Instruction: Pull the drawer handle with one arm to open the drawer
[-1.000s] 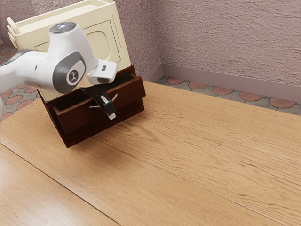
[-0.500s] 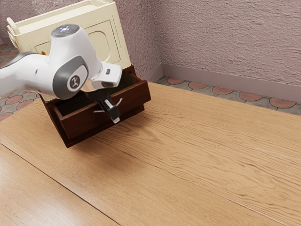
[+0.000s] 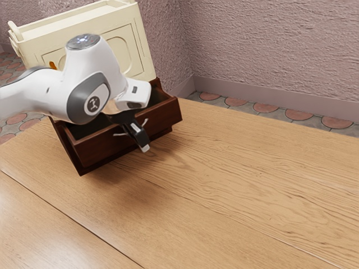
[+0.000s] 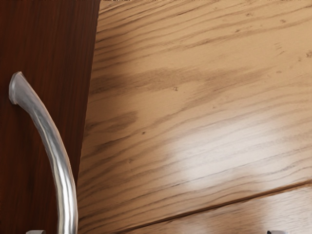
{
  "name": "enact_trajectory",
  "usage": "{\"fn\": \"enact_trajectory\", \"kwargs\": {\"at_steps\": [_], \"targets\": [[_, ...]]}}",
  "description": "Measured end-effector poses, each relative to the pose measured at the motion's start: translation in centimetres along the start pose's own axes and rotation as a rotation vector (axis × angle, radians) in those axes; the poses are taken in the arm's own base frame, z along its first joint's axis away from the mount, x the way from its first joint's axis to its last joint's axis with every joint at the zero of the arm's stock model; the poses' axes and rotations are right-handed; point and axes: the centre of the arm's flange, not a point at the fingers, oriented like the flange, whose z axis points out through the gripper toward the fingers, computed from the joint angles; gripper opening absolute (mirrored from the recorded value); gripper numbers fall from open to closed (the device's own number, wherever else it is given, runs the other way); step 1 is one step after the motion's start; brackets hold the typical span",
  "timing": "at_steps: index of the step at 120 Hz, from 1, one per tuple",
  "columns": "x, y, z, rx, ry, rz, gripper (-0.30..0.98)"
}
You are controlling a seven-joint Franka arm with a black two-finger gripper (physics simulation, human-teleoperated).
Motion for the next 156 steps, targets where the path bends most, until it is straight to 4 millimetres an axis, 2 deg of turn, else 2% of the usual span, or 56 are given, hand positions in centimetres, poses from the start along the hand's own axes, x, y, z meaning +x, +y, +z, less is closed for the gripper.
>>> {"fn": "enact_trajectory", "kwargs": {"at_steps": [13,43,67,76,94,126,156], "targets": [[-0.1,0.7,-0.8,0.003,0.009,0.0,0.4],[0.0,4.3,-1.2,-0.007,0.023,0.03,0.44],[0.3,5.7,-1.5,-0.007,0.039,0.032,0.43],[-0.1,5.6,-1.6,-0.004,0.042,0.021,0.42],[-0.1,6.0,-1.6,-0.002,0.045,0.01,0.46],[-0.2,5.7,-2.0,0.003,0.054,-0.013,0.42],[-0.9,3.4,-4.7,0.055,0.086,-0.047,0.45]]}}
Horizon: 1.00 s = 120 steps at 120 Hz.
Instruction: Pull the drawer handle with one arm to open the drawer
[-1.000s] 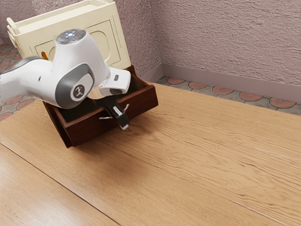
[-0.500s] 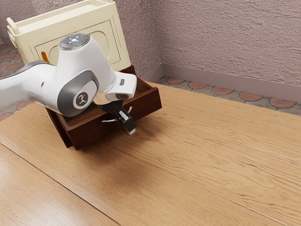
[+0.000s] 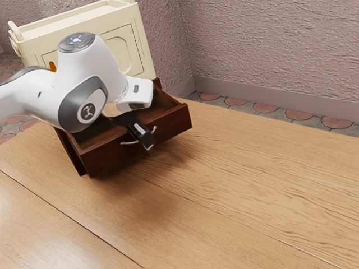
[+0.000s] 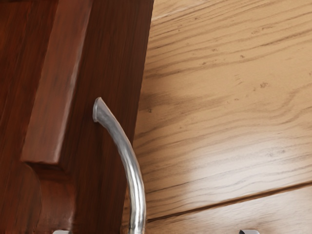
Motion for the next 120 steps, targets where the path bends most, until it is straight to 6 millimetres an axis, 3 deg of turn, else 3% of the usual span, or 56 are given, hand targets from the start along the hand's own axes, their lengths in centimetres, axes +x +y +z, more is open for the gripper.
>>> {"fn": "enact_trajectory", "kwargs": {"at_steps": [6,12,20,28,33,40,72,89,120], "targets": [[0.1,-0.3,-1.1,0.014,0.016,-0.002,0.46],[1.0,0.3,-3.5,0.032,0.054,0.006,0.49],[3.0,2.6,-7.7,-0.021,0.111,-0.093,0.54],[4.5,4.4,-13.3,-0.084,0.122,-0.257,0.58],[4.1,4.7,-15.3,-0.112,0.09,-0.36,0.6],[2.8,3.9,-16.2,-0.126,0.015,-0.509,0.62],[-4.0,0.4,-14.5,-0.067,-0.317,-1.015,0.67],[-5.0,0.6,-13.0,-0.039,-0.399,-1.148,0.68],[-5.2,0.7,-12.2,0.002,-0.422,-1.323,0.68]]}}
